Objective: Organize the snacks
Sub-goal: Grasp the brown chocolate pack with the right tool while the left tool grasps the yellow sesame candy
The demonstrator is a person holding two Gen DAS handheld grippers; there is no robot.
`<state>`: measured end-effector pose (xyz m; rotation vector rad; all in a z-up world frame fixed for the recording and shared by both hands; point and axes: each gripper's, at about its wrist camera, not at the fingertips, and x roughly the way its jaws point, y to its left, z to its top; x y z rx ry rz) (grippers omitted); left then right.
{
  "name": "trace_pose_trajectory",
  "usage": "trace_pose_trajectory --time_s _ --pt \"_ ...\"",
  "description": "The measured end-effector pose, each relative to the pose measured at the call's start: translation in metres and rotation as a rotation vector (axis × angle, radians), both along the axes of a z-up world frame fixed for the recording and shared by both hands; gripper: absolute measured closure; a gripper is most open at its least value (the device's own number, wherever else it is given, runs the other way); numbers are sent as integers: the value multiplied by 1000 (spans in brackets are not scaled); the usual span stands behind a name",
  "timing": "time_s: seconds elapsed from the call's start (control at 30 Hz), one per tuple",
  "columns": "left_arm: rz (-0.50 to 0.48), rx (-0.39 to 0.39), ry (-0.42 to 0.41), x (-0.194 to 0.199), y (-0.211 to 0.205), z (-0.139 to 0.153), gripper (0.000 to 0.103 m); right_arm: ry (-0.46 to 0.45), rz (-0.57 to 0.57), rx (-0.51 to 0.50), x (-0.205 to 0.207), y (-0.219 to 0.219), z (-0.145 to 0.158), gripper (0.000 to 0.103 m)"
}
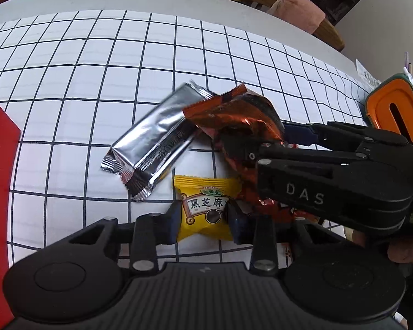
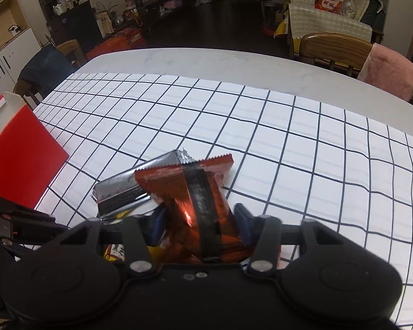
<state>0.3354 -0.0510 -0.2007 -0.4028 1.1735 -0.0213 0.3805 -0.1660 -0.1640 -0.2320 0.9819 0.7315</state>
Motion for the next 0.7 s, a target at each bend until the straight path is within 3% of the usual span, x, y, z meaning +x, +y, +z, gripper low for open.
trace_pose_trajectory --time_s 0.37,0.7 --pt "-12 8 -22 -28 4 15 72 -31 -53 19 -20 -12 21 59" --pt "-43 44 -86 -67 12 59 71 -72 -78 62 -59 -25 62 59"
